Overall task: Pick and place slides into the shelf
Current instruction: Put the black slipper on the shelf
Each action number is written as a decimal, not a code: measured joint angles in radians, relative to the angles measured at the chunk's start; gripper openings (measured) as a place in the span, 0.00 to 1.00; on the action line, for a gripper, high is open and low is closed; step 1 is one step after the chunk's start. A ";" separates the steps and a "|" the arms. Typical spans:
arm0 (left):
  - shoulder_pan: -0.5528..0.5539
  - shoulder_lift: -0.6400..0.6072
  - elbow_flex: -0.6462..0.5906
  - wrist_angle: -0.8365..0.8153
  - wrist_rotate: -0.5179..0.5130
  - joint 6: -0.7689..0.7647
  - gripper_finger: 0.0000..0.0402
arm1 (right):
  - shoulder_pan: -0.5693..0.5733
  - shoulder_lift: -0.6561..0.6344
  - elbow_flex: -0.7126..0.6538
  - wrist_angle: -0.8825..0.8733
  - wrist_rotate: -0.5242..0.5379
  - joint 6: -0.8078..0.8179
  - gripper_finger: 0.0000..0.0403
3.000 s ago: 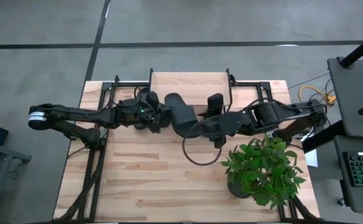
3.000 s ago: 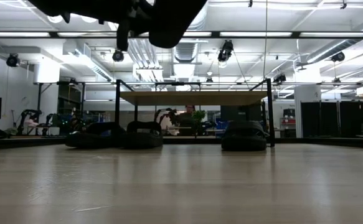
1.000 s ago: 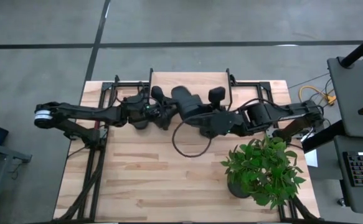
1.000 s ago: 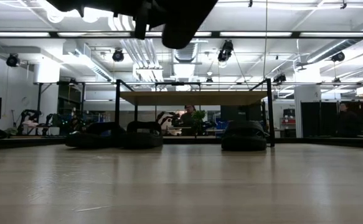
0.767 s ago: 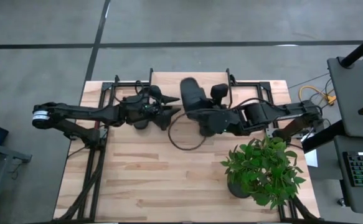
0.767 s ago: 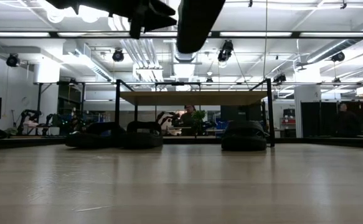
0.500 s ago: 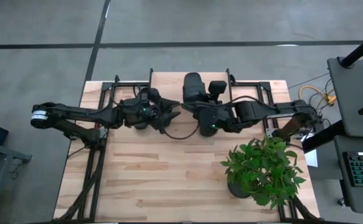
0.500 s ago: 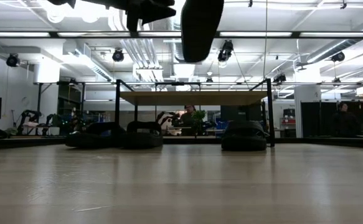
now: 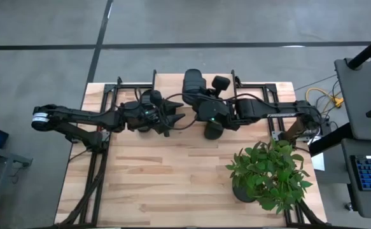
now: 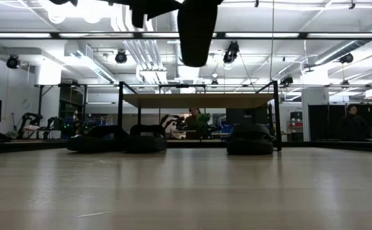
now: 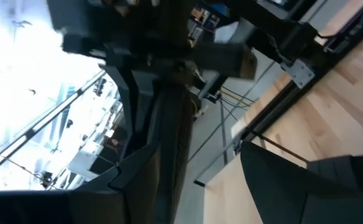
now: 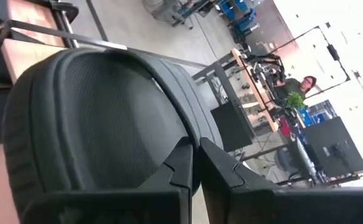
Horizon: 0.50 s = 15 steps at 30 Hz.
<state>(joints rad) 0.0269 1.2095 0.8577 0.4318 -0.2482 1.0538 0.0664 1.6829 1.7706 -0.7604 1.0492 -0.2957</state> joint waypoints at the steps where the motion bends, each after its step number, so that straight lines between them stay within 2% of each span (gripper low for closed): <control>1: 0.000 0.000 0.000 0.007 -0.002 0.001 0.52 | -0.003 0.003 0.000 0.005 -0.001 0.000 0.02; 10: 0.000 0.054 0.030 0.013 -0.120 0.076 0.52 | -0.009 0.037 0.000 0.127 0.005 -0.092 0.02; 15: 0.000 0.070 0.044 0.014 -0.162 0.091 0.52 | -0.012 0.042 0.000 0.127 0.009 -0.107 0.02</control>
<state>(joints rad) 0.0266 1.2797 0.9013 0.4461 -0.4101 1.1446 0.0539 1.7245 1.7706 -0.6331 1.0580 -0.4031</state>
